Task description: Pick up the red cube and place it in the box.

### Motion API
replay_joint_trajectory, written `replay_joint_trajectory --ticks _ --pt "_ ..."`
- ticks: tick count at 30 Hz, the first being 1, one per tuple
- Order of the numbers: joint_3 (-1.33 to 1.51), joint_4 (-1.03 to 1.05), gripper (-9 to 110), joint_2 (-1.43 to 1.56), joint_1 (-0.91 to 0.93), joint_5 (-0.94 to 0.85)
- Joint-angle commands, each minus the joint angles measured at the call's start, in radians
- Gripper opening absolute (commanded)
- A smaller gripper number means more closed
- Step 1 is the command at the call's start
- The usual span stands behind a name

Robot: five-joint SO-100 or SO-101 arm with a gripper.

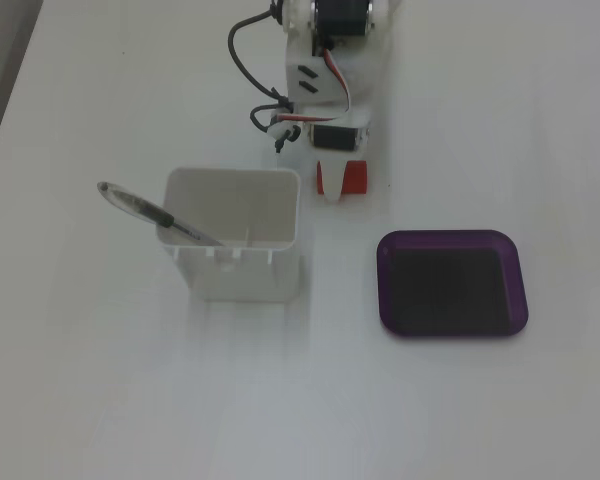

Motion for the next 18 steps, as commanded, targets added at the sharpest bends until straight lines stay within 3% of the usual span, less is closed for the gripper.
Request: replay_joint_trajectory --ticks 1,18 --pt "-0.021 0.014 -1 0.014 -0.032 0.005" --pt "-0.015 0.278 -1 0.453 -0.293 0.1"
